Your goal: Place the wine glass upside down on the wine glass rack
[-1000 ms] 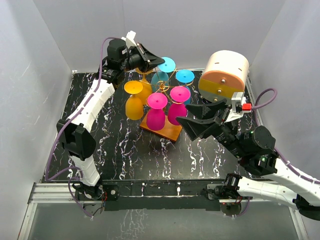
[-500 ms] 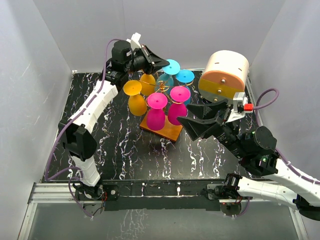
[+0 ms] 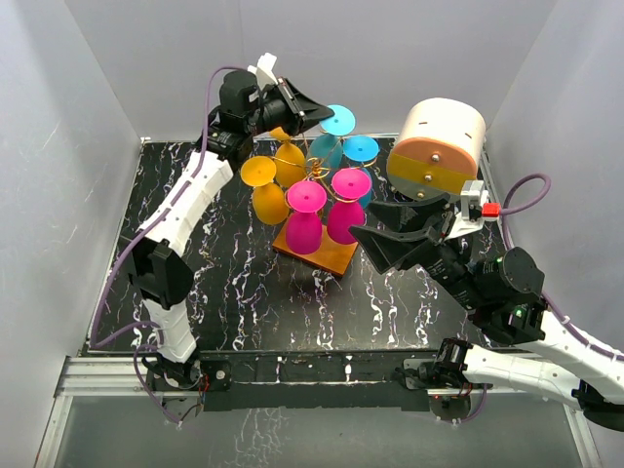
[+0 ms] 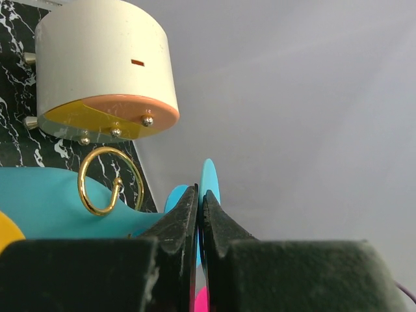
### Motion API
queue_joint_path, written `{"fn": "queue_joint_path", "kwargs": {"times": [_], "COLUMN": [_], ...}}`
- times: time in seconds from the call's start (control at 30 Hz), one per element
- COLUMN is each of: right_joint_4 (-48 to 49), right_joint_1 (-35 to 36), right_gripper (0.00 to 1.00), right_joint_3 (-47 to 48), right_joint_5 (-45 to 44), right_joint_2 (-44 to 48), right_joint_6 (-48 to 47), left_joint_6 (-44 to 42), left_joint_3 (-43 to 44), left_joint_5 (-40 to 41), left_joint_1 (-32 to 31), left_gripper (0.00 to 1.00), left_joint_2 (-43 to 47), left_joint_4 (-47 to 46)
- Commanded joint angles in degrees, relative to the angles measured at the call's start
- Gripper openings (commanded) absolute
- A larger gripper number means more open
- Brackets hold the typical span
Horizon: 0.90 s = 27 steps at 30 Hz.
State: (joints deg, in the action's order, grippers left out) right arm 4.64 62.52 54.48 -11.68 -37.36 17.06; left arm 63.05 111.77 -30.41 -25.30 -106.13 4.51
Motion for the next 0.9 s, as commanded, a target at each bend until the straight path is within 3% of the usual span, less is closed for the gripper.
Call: {"fn": "queue_joint_path", "kwargs": {"times": [0.0, 0.87], "right_joint_4": [2.23, 1.68], "right_joint_1": [0.23, 0.23], "right_gripper": [0.70, 0.70], "right_joint_3": [-0.22, 0.07], "right_joint_5": [-0.64, -1.36], "right_joint_2": [0.45, 0.98], "right_joint_6": [0.19, 0.01], "left_joint_6": [-0.25, -1.33], "left_joint_3": [3.29, 8.59], "left_joint_5": [0.43, 3.81], "left_joint_1": [-0.58, -1.31], "left_gripper": [0.00, 0.00], "left_joint_2": [-0.67, -5.41], "left_joint_4": [-0.72, 0.04]}}
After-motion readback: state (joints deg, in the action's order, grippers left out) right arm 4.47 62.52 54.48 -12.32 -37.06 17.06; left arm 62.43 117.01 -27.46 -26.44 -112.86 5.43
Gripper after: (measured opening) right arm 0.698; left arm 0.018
